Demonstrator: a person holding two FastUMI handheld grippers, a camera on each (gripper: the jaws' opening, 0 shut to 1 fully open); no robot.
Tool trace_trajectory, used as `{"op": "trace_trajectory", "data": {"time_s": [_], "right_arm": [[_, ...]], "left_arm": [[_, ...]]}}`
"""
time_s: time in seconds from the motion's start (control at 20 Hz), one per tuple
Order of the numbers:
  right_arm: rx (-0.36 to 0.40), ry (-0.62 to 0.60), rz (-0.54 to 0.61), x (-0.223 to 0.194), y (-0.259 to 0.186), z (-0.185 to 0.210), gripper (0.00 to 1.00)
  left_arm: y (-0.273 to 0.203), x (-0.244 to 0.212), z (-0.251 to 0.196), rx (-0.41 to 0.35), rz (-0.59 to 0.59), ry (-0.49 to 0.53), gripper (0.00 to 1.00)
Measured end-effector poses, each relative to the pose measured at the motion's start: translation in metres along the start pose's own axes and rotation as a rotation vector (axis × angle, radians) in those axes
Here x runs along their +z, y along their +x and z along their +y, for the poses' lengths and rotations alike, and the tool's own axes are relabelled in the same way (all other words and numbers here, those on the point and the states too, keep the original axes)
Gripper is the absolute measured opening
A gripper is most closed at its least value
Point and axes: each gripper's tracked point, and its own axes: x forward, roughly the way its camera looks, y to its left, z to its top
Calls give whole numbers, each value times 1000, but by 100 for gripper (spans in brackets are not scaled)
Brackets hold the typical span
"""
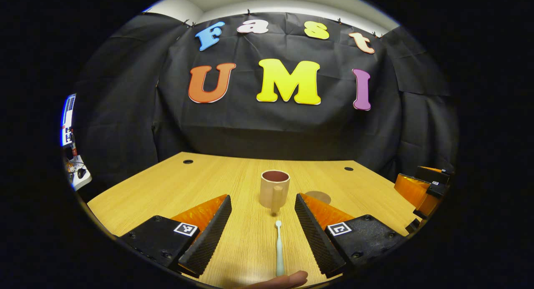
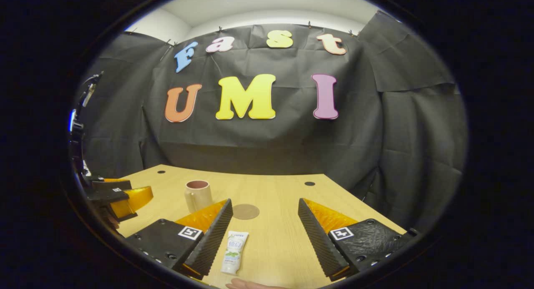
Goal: Put the toothbrush and toothpaste on the desktop into the cup, then pick up the cup and place it on the coaster on the desktop.
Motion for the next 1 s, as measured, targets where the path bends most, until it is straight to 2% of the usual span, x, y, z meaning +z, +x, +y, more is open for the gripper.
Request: {"op": "trace_trajectory", "data": {"time_s": [0.2, 0.4, 0.45, 0.5, 0.65, 0.85, 0.9, 1.0], "right_arm": [[2, 7, 48, -23, 8, 0, 95], [33, 9, 129, -56, 14, 14, 95], [39, 4, 149, -63, 16, 17, 93], [56, 13, 179, -73, 16, 24, 95], [85, -9, 237, -91, 19, 37, 95], [88, -14, 252, -97, 18, 41, 98], [92, -11, 255, -97, 17, 42, 98], [91, -17, 254, -98, 16, 43, 97]], "left_arm": [[10, -47, -10, -21, 160, 18, 97], [19, -74, -17, -15, 246, 18, 97], [21, -81, -20, -20, 275, 13, 96], [24, -86, -18, -15, 294, 13, 95], [25, -100, -19, -15, 351, 16, 87], [28, -116, -21, -15, 407, 32, 75], [28, -119, -19, -7, 421, 40, 69], [29, -121, -16, 0, 429, 40, 63]]}}
